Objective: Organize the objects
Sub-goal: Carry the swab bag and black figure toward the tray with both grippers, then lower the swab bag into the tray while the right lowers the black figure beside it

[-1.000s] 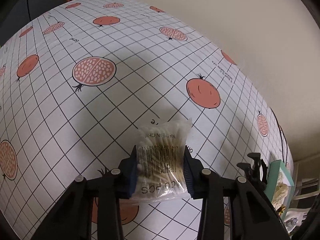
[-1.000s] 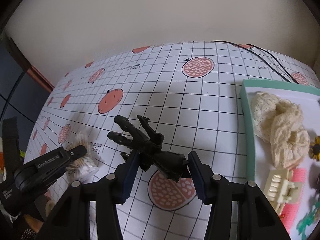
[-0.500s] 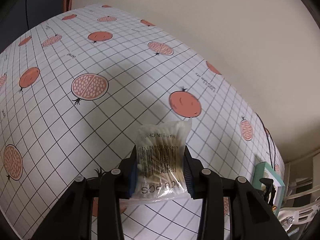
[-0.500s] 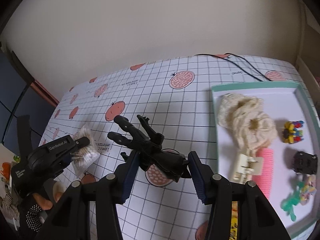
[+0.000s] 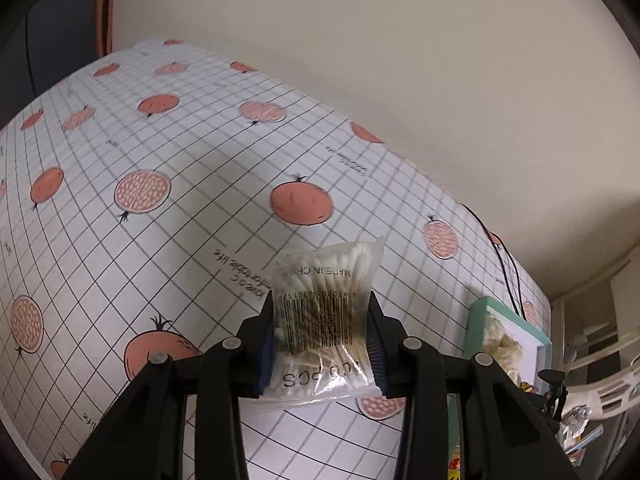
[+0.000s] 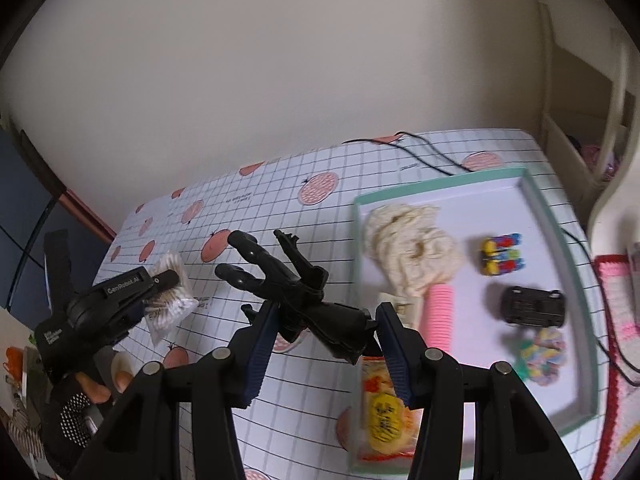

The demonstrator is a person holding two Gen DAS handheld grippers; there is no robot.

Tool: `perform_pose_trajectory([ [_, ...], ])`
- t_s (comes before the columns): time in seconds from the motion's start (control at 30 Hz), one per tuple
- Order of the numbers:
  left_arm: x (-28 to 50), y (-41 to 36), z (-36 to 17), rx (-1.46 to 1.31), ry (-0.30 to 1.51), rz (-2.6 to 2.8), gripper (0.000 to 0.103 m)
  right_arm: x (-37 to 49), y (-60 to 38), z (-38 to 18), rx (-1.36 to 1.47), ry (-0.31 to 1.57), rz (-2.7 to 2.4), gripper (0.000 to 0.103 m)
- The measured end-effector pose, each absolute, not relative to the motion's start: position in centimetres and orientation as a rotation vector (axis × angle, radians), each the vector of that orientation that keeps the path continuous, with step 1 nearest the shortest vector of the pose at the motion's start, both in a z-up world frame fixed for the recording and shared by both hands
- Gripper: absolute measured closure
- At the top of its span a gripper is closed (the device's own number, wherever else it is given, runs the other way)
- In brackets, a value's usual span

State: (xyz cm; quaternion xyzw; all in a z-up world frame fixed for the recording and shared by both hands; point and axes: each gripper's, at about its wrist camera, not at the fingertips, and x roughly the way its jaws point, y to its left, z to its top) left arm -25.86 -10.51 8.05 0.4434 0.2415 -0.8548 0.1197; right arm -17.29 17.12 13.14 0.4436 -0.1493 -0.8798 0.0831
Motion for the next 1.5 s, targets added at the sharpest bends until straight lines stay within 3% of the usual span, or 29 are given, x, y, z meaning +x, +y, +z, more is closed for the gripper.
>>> perform_pose_trajectory([
  [0.67, -23.8, -0.9, 11.3, 1.356, 0.510, -2.685, 0.062, -14.2, 26.1, 11.4, 1.316, -0.643, -2.696, 0.050],
  [1.5, -23.4, 10.9, 7.8, 1.646, 0.413, -2.847, 0.062, -16.4, 31.5, 8.5, 1.376, -0.619, -2.845, 0.049],
])
